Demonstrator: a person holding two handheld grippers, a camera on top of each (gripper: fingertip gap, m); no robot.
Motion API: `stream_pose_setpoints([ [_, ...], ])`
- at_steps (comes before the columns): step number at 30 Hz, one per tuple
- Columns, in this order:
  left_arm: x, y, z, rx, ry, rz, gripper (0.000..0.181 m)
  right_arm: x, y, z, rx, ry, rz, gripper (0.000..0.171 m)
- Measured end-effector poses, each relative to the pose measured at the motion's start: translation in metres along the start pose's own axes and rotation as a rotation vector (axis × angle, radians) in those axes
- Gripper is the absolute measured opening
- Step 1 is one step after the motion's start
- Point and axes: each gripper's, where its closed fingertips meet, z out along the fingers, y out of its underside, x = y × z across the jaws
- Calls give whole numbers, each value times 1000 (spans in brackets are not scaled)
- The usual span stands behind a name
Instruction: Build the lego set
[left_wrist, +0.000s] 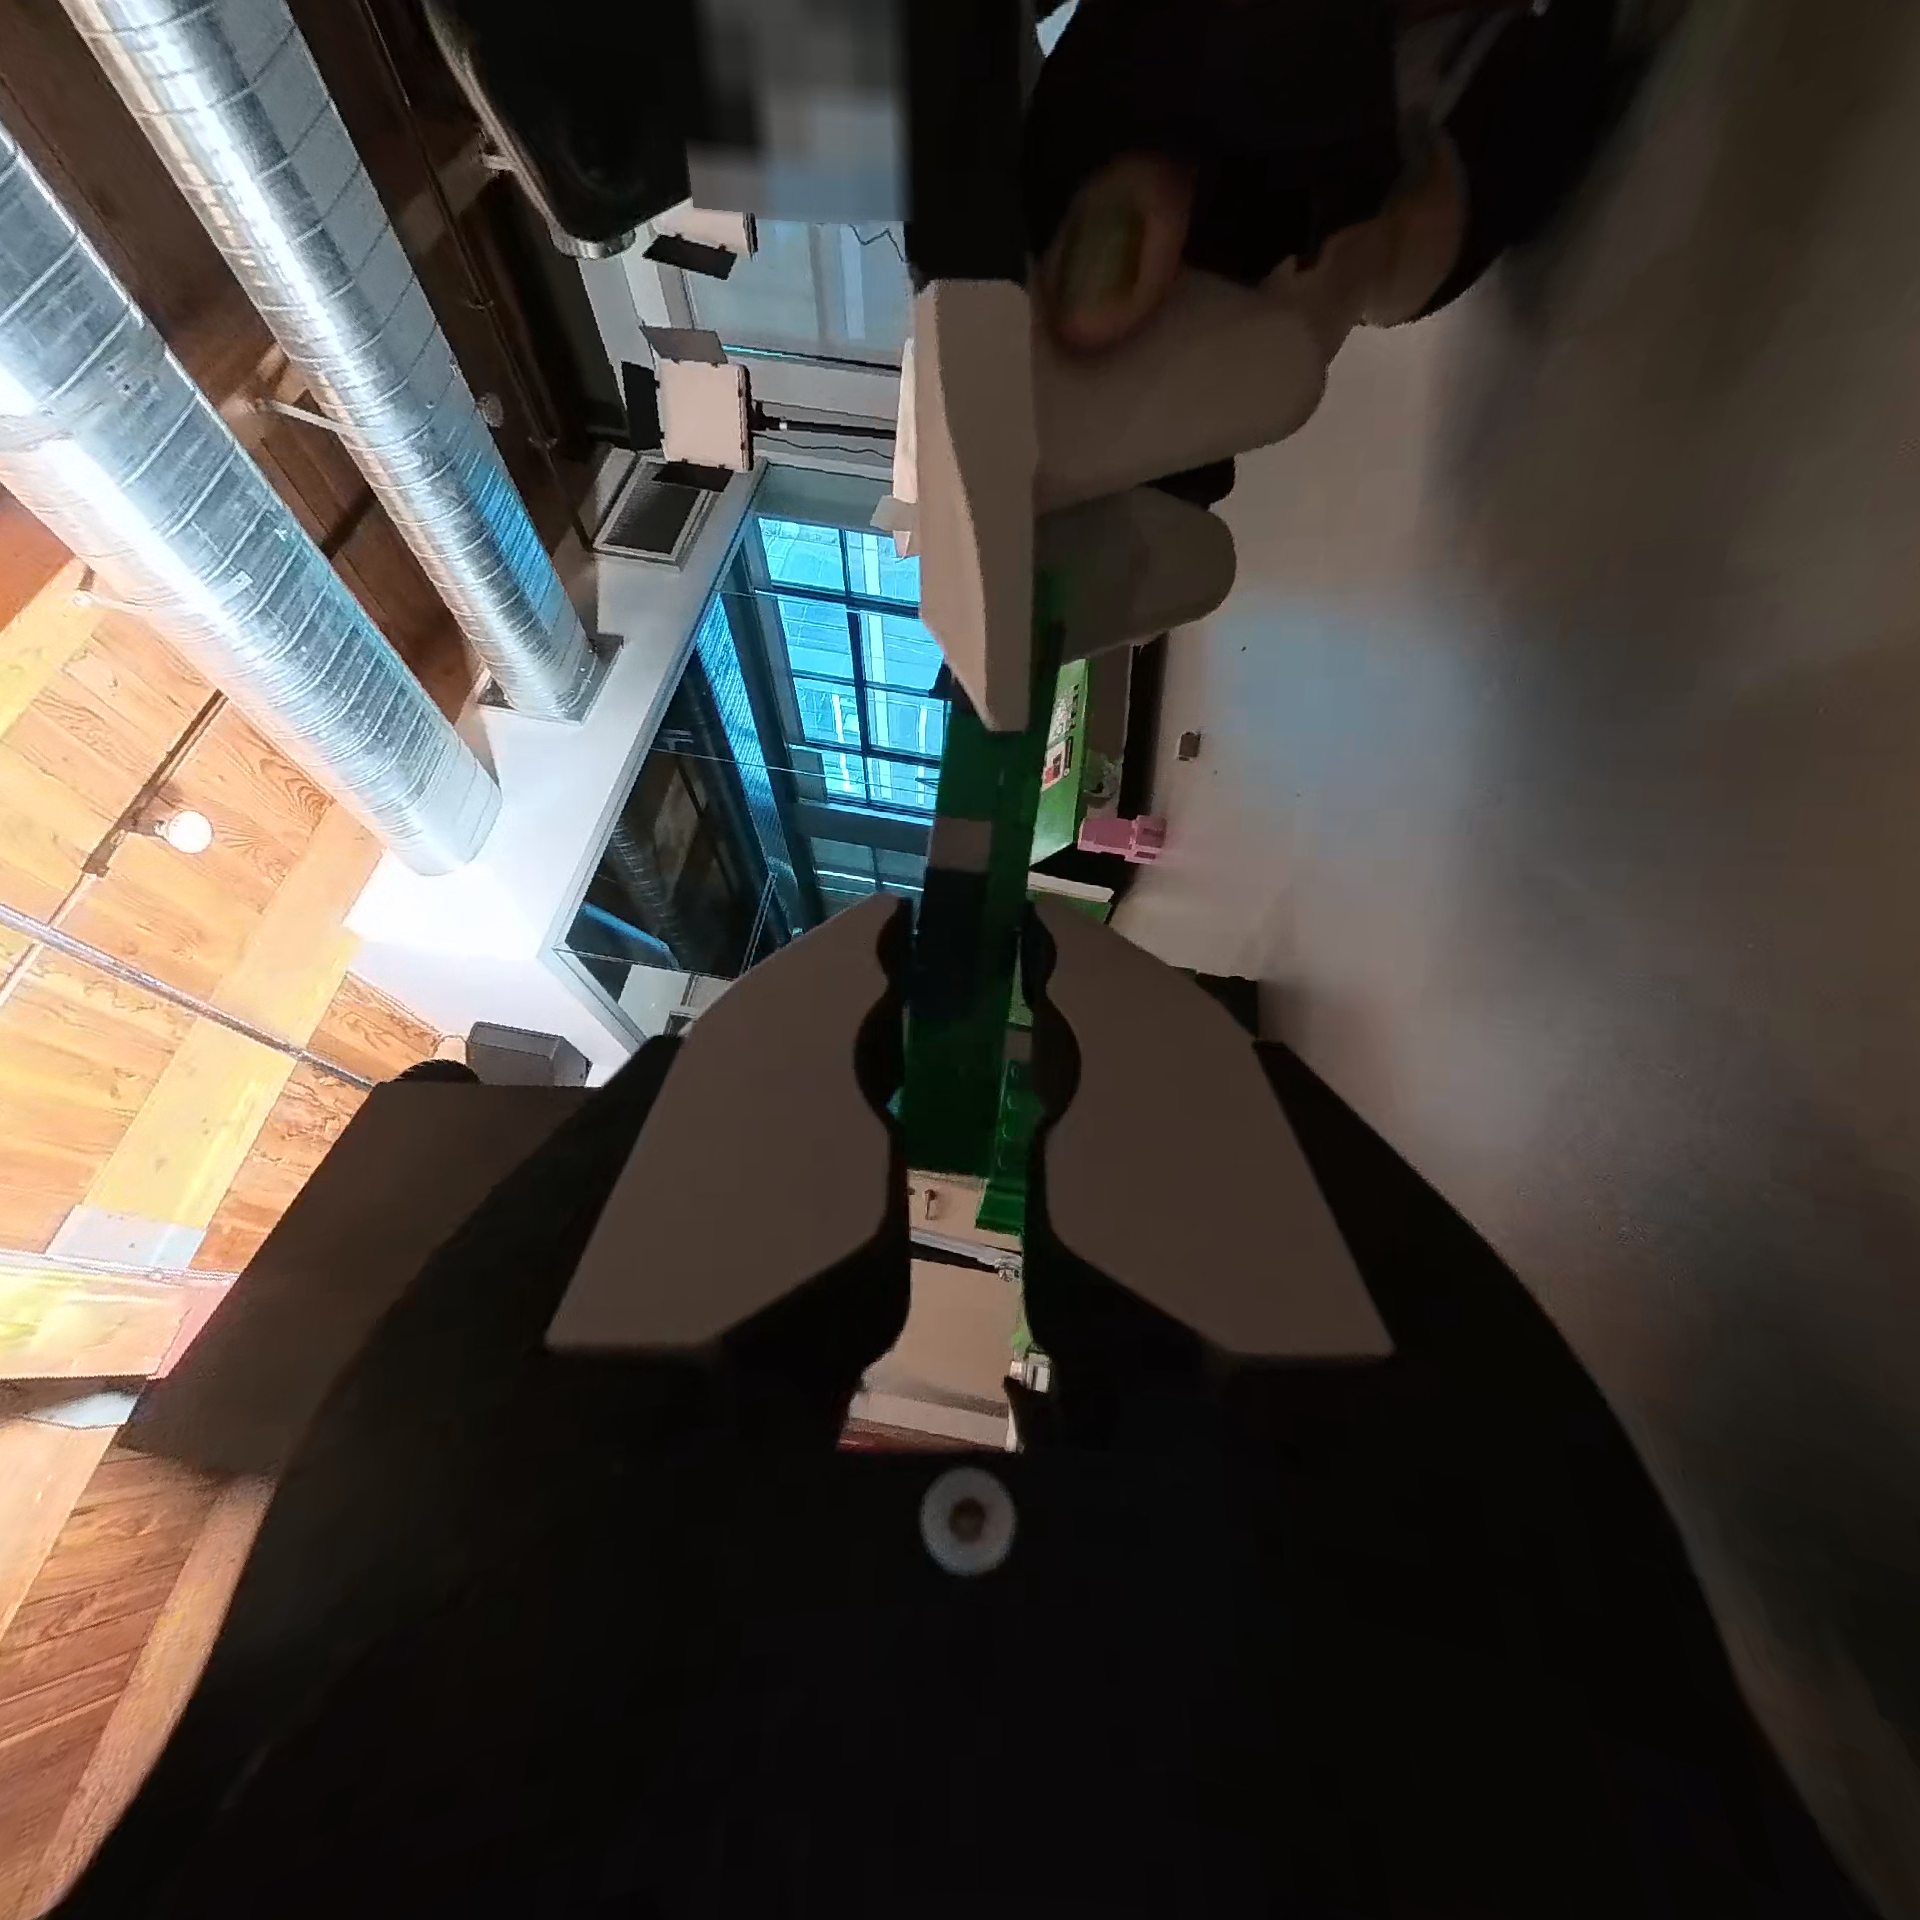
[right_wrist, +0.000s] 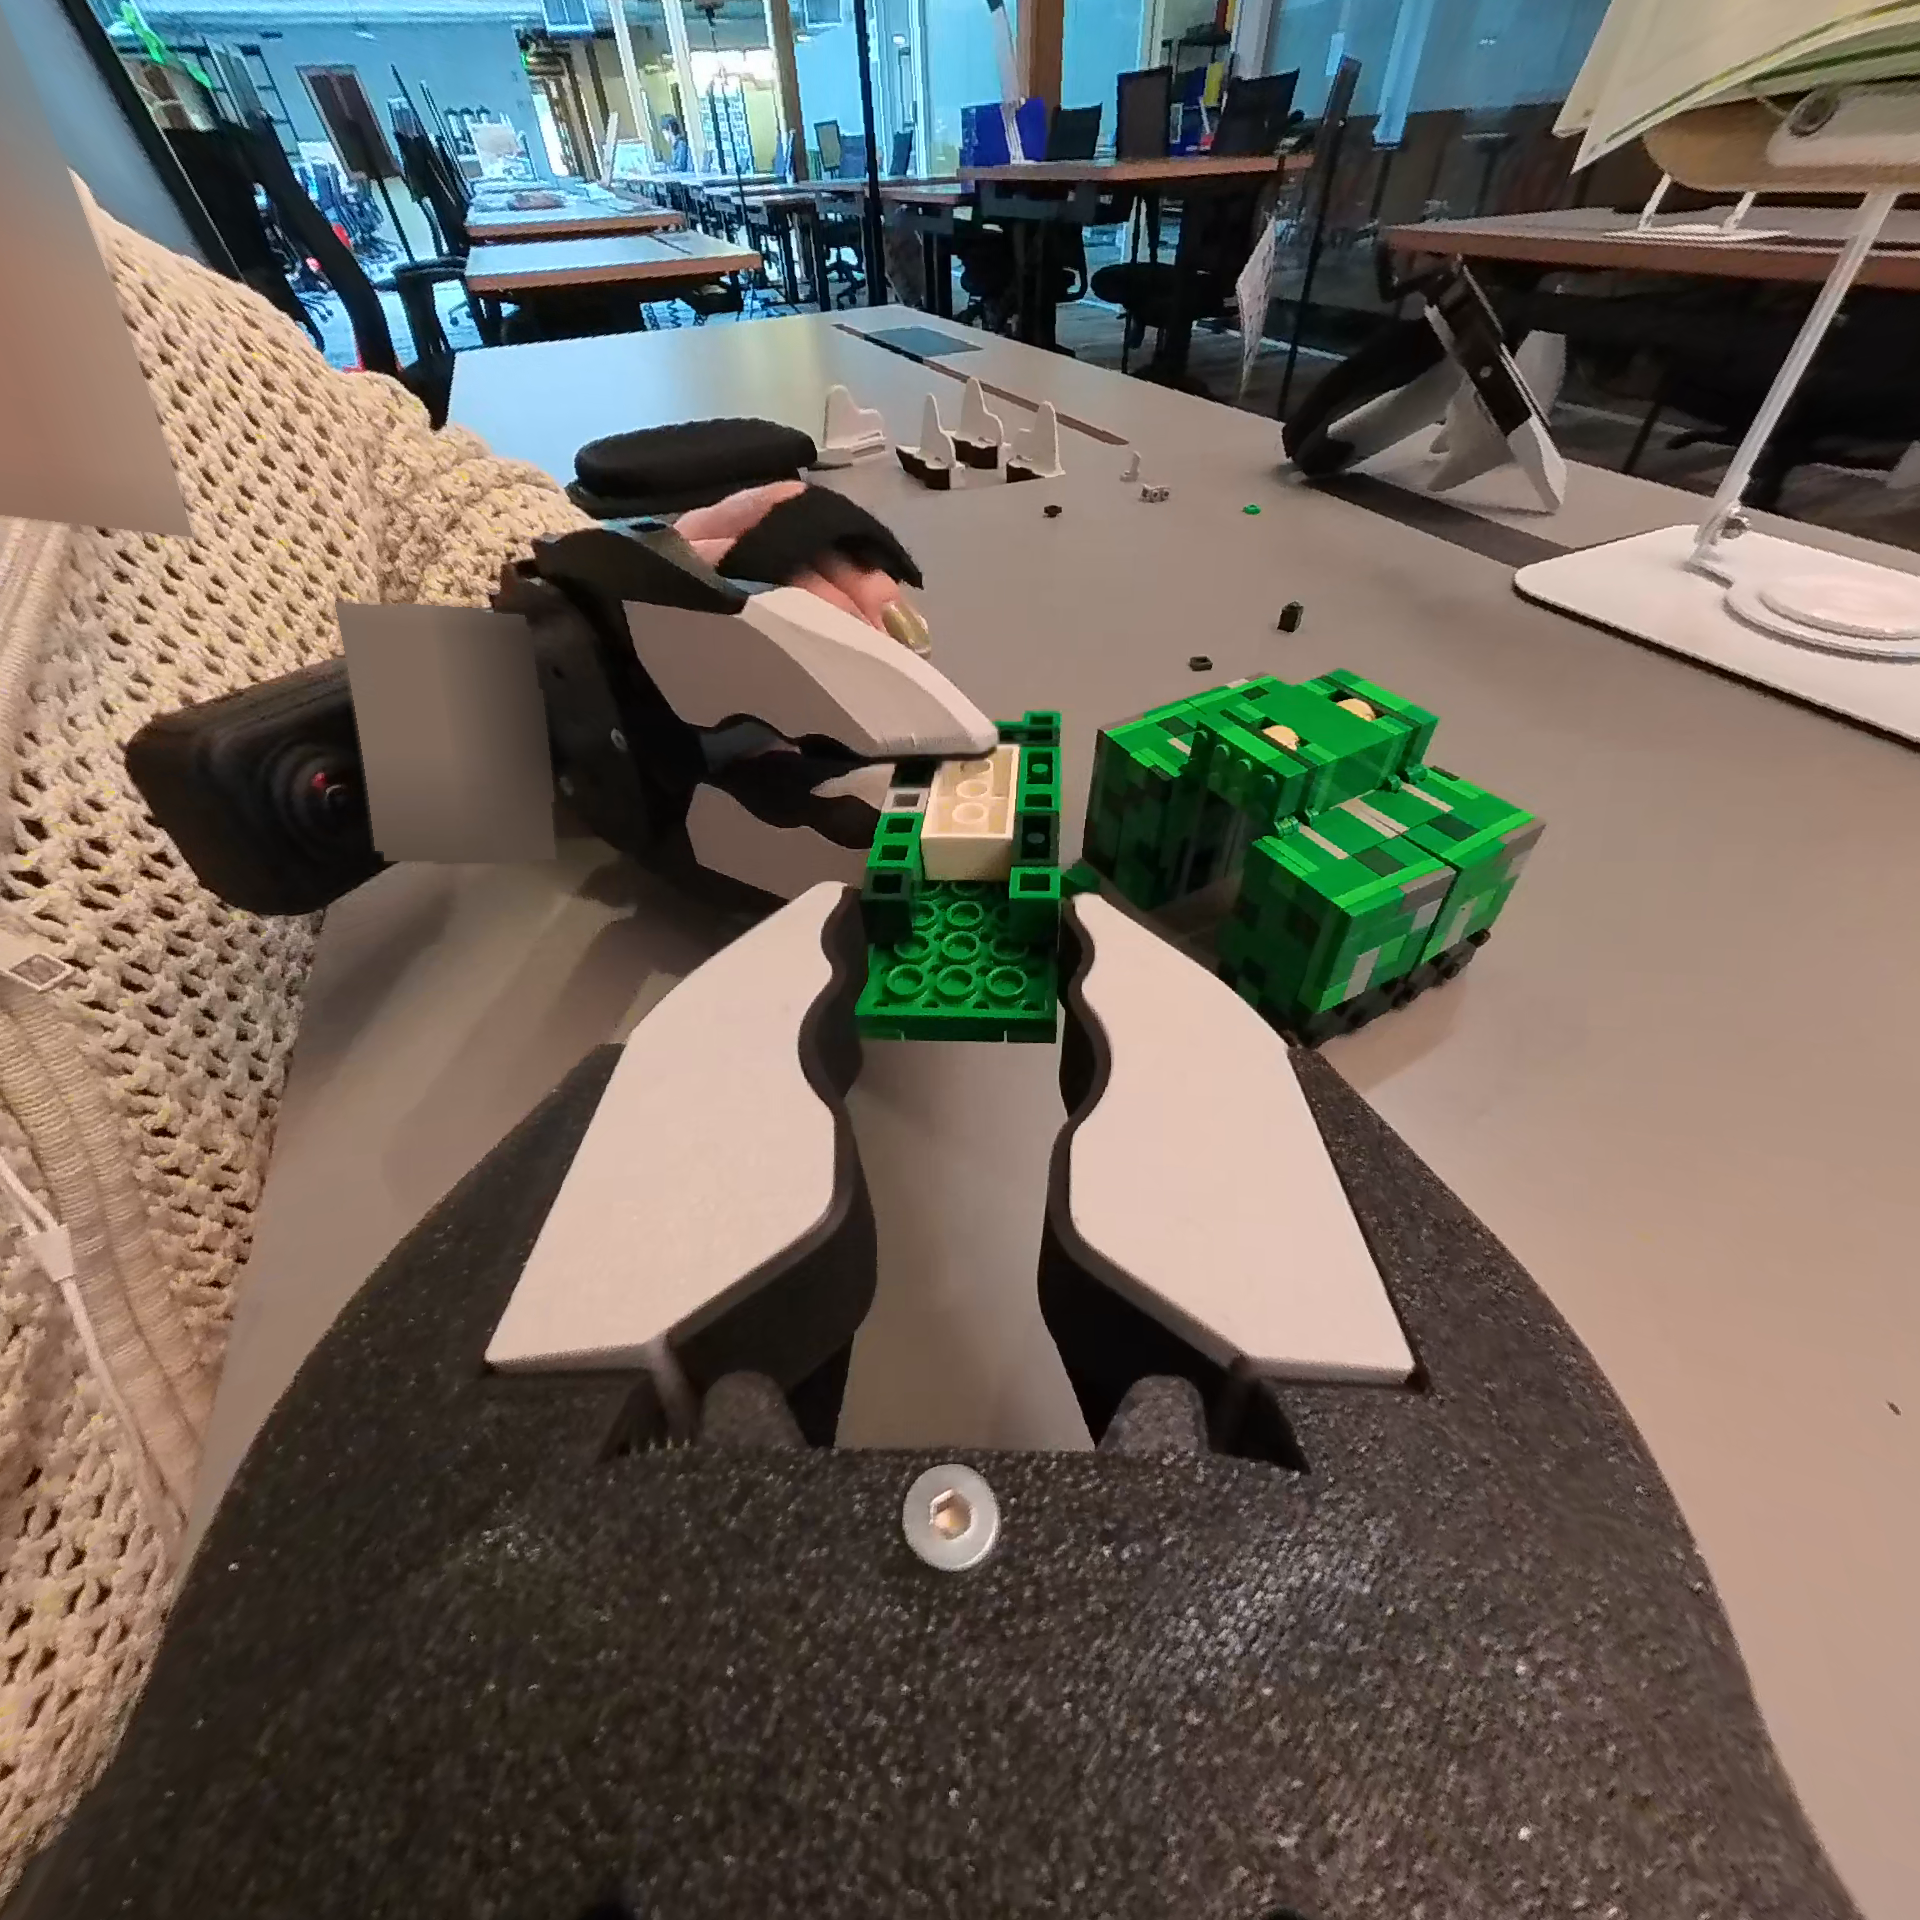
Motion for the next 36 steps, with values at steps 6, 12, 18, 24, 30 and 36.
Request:
stream_pose_setpoints([
  [6,-1,-1,0,10,2,-29,18,-3,-3,-1,24,-21,0,35],
  [12,-8,-4,-2,57,-14,-128,18,-9,-14,-7,103,-81,26,44],
  [18,-17,3,-2,64,-32,-250,17,-16,-25,-17,167,-97,-73,52],
  [24,-7,-19,-8,219,79,-339,18,-4,-20,-21,111,117,-414,50],
  [30,2,-43,-19,360,180,-379,17,-34,-13,-9,109,65,-669,41],
  [36,2,-51,-24,418,223,-443,17,-47,-14,-10,134,46,-786,24],
])
